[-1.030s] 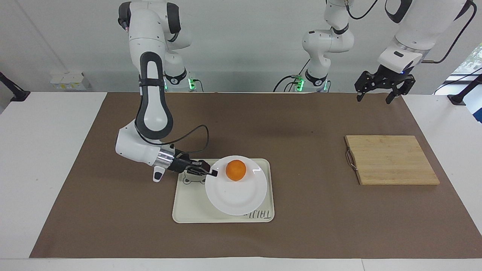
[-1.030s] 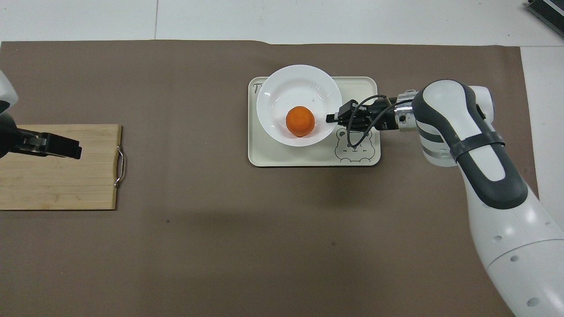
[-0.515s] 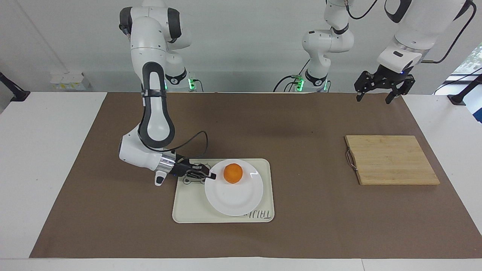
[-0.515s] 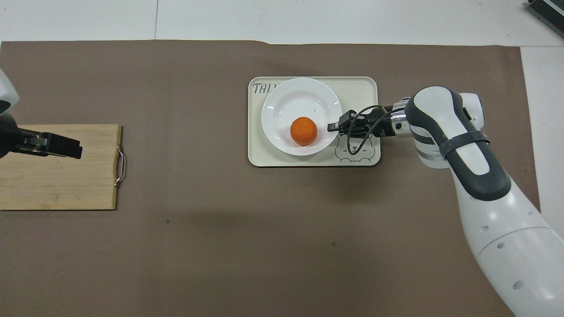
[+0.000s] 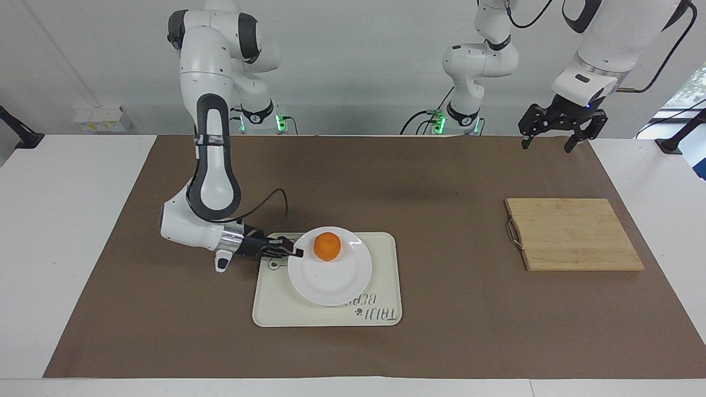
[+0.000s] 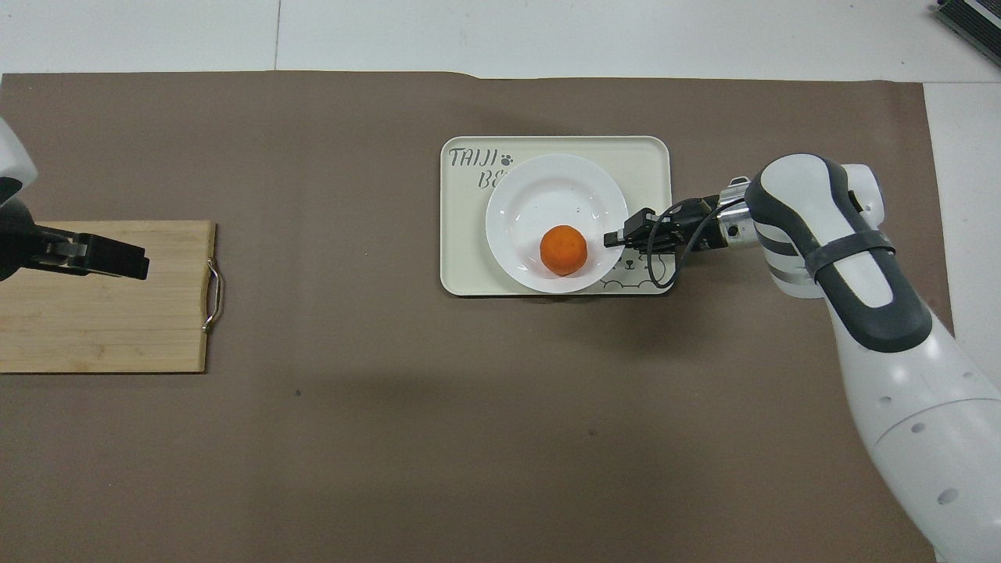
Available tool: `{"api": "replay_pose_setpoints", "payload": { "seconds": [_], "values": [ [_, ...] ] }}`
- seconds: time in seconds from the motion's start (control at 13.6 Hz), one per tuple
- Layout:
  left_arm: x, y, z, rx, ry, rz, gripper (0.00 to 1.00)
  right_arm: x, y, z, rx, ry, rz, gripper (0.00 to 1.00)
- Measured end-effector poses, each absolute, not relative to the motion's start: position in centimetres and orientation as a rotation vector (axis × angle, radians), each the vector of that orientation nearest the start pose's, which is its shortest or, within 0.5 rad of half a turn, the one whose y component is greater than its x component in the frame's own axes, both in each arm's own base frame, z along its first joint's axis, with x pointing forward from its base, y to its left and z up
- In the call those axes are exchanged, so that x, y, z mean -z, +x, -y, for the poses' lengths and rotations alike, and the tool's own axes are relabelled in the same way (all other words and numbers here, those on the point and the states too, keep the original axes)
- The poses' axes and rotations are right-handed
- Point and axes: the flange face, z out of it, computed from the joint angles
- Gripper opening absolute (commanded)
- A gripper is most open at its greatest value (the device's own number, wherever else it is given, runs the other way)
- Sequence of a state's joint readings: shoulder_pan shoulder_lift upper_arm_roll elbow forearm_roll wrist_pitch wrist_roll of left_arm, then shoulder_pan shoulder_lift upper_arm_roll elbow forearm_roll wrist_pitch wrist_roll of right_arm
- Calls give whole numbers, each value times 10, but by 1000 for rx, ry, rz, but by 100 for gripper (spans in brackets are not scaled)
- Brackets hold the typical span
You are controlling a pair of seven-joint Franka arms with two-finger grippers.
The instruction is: Place orange and plate with both arms
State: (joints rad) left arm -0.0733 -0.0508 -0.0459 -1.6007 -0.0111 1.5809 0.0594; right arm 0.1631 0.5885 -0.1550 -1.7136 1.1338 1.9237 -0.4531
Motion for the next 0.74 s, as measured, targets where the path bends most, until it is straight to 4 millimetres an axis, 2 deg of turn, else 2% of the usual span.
{"api": "replay_pose_setpoints", "payload": {
  "seconds": [0.07,0.15,0.44,0.59,0.74],
  "values": [
    [-639,535,69,47,-3138,-288,100,-251,652,-79,-135,-2214,-166,74],
    [-639,535,70,47,-3137,-292,100,-250,651,-79,-139,-2225,-157,100],
    [-639,535,69,45,-3137,-289,100,-253,649,-75,-167,-2324,-67,100],
    [-639,535,68,45,-3138,-286,100,-273,652,-72,-156,-2398,3,100],
    [-639,535,67,45,-3138,-283,100,-303,654,-67,-144,-2469,17,100]
  ]
}}
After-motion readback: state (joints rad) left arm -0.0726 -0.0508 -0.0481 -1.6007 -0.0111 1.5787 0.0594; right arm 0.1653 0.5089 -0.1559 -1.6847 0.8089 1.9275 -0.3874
